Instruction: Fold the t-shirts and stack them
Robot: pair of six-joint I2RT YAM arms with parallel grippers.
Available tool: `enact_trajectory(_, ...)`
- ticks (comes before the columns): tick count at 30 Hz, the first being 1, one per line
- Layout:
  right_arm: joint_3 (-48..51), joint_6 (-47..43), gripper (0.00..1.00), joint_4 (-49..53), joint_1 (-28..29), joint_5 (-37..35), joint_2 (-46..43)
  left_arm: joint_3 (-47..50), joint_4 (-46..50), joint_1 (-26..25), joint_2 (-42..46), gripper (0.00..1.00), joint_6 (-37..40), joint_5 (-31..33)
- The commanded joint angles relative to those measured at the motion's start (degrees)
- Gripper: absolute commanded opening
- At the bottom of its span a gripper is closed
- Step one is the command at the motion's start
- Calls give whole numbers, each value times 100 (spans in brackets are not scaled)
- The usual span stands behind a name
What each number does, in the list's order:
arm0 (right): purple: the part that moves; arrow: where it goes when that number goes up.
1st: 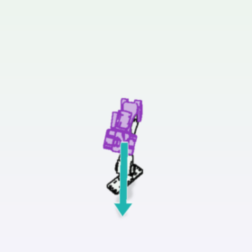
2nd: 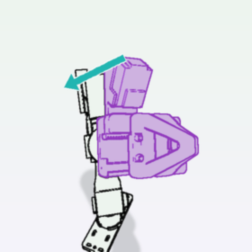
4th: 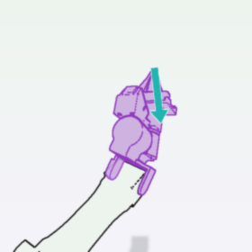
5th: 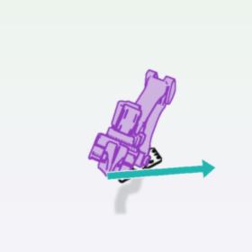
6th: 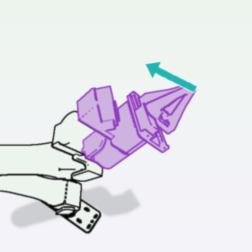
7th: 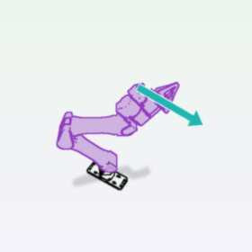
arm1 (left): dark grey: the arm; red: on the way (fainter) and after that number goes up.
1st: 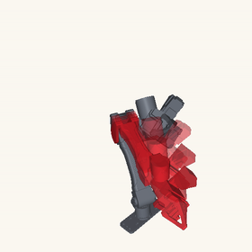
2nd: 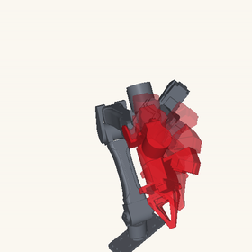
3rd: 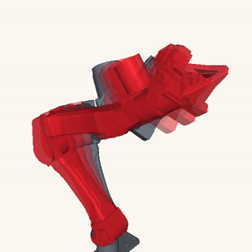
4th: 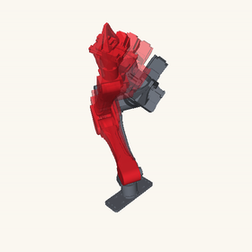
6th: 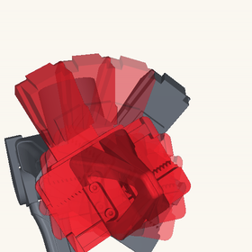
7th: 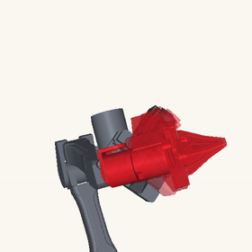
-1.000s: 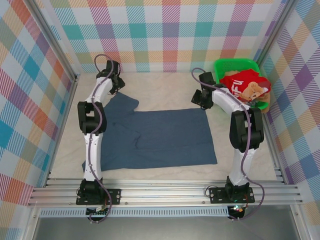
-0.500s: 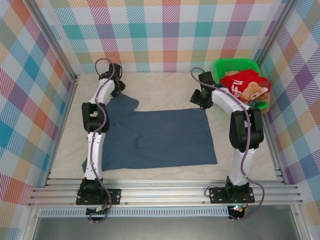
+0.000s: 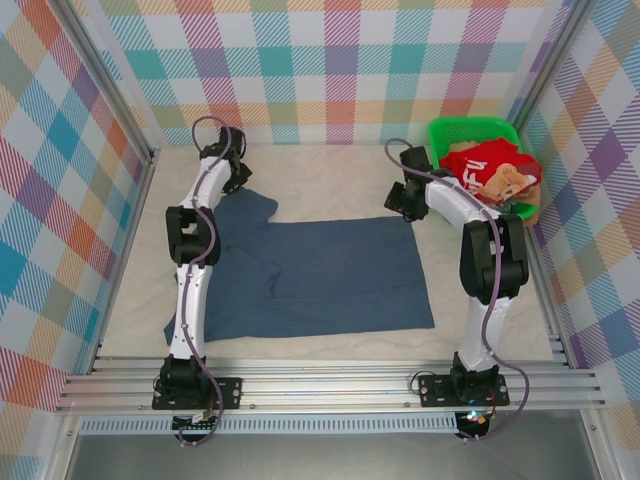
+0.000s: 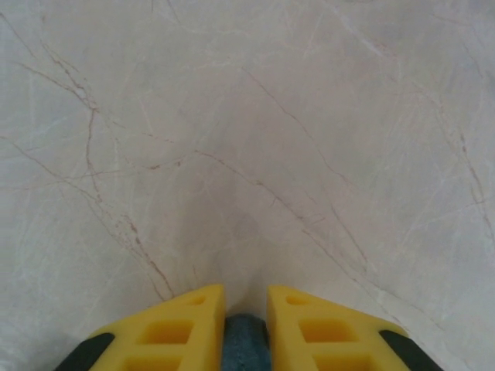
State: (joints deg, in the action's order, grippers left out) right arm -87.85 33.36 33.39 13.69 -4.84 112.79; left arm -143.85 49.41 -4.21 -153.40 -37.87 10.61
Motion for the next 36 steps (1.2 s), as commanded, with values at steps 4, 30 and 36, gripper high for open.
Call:
enact_trajectory(4,-523,-39,50,367,-51,-447,310,-151,405,-72,-95,6,155,153)
enact_trajectory(30,-1948,462,42,1727,-68,-1079,1860,124,600,-327,1272,0,346,196)
enact_trajectory(36,-1847,487,38,1805,-77,-1238,1811,169,605,-330,1288,0,376,110)
